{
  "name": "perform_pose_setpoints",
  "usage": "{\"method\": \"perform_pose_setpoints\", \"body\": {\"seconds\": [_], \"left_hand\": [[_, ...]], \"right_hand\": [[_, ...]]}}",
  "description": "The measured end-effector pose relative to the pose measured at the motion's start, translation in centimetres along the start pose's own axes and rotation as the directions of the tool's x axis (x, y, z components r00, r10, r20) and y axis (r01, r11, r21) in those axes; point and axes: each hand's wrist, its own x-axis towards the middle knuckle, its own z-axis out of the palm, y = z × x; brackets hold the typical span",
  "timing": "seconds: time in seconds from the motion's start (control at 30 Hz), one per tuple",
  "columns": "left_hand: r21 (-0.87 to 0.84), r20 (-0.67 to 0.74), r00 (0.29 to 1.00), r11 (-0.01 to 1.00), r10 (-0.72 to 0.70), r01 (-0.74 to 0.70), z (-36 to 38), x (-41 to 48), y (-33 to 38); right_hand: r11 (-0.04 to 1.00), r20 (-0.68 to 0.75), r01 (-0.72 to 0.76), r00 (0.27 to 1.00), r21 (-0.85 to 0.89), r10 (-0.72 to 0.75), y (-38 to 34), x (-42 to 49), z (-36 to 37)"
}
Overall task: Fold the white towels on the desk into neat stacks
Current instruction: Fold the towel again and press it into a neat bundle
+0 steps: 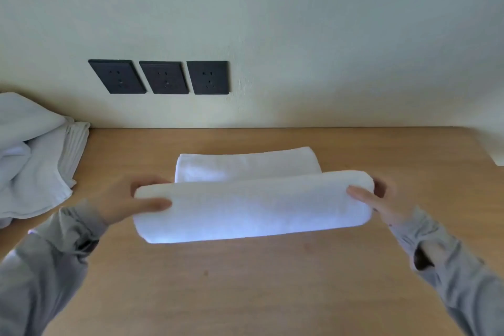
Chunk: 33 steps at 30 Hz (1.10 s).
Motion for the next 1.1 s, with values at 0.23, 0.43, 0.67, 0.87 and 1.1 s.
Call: {"method": "perform_pose_setpoints", "body": {"seconds": [0.23,0.43,0.67,0.87,1.1], "left_hand": [[-0.208,-0.539,0.775,0.944,-0.329,0.256,1.4,9.1,-1.3],[0.022,-0.536,0.733,0.862,-0.418,0.507,2.8,14.3,-4.4],[0.031,-0.559,0.714,0.849,-0.422,0.527,4.0,17.1,-7.7],[0.043,-0.49,0.725,0.818,-0.484,0.574,3.7,18.0,-6.9],[0.494,-0.577,0.813,0.762,-0.072,0.418,6.3,12.3,-1.6]], "right_hand": [[0.963,-0.303,-0.155,0.928,0.221,0.219,-0.9,8.5,4.6],[0.946,-0.295,-0.322,0.901,0.033,0.317,1.5,12.8,6.4],[0.896,-0.377,-0.408,0.869,-0.178,0.321,4.4,15.5,7.9],[0.858,-0.387,-0.45,0.858,-0.246,0.339,4.8,16.7,8.4],[0.797,-0.406,-0.522,0.828,-0.303,0.387,4.3,16.9,8.6]]}}
